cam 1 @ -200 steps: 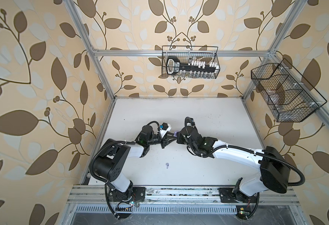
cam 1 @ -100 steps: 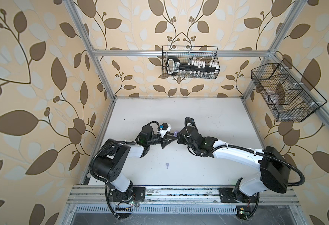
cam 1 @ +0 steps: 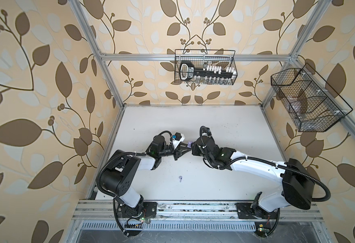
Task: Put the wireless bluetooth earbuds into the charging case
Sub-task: 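Lower the earbud into the case slot held by the left gripper, then open the right gripper and move it back over the other lilac earbud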
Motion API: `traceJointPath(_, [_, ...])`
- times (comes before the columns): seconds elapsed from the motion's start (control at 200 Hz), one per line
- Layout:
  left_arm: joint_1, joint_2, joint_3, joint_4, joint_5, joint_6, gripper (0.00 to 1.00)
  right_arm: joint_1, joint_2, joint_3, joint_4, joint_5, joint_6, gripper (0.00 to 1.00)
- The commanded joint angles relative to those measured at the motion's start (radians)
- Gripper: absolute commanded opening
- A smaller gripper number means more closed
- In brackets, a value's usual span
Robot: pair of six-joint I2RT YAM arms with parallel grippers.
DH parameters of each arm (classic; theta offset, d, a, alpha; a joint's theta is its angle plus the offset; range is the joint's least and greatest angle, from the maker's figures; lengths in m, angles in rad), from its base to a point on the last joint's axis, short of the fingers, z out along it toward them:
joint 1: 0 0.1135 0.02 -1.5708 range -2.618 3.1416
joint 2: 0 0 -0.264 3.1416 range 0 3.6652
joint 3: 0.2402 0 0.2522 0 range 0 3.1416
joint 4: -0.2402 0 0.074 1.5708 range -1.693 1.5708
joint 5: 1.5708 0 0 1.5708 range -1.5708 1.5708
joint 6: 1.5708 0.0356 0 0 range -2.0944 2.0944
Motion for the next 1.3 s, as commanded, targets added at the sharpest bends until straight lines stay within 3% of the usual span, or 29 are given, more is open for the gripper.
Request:
traceJointPath(0.0, [0.012,-0.026,0.012,0.038,0.023,0.027,0.00,0.011,-0.055,0.007,-0.036,0.041,-0.008,0.34])
traceJointPath(0.39, [0.014,-0.032,0.009,0.036,-0.031,0.036,0.00,0.177,-0.122,-0.029,-0.209,0.104,-0.016,0.34])
traceJointPath(0.6, [0.026,-0.008,0.004,0.096,-0.087,-0.003,0.00,0.274,-0.006,-0.032,-0.239,-0.006,0.010,0.34])
traceJointPath(0.755, [0.032,-0.003,-0.026,0.172,-0.187,-0.005,0.00,0.337,0.120,0.011,-0.250,-0.063,0.020,0.34])
traceJointPath(0.98, [0.048,-0.014,-0.038,0.192,-0.285,0.002,0.00,0.344,0.229,0.079,-0.266,-0.128,-0.024,0.34])
traceJointPath(1.295, [0.053,-0.024,-0.040,0.186,-0.293,0.010,0.00,0.319,0.301,0.114,-0.259,-0.178,-0.050,0.34])
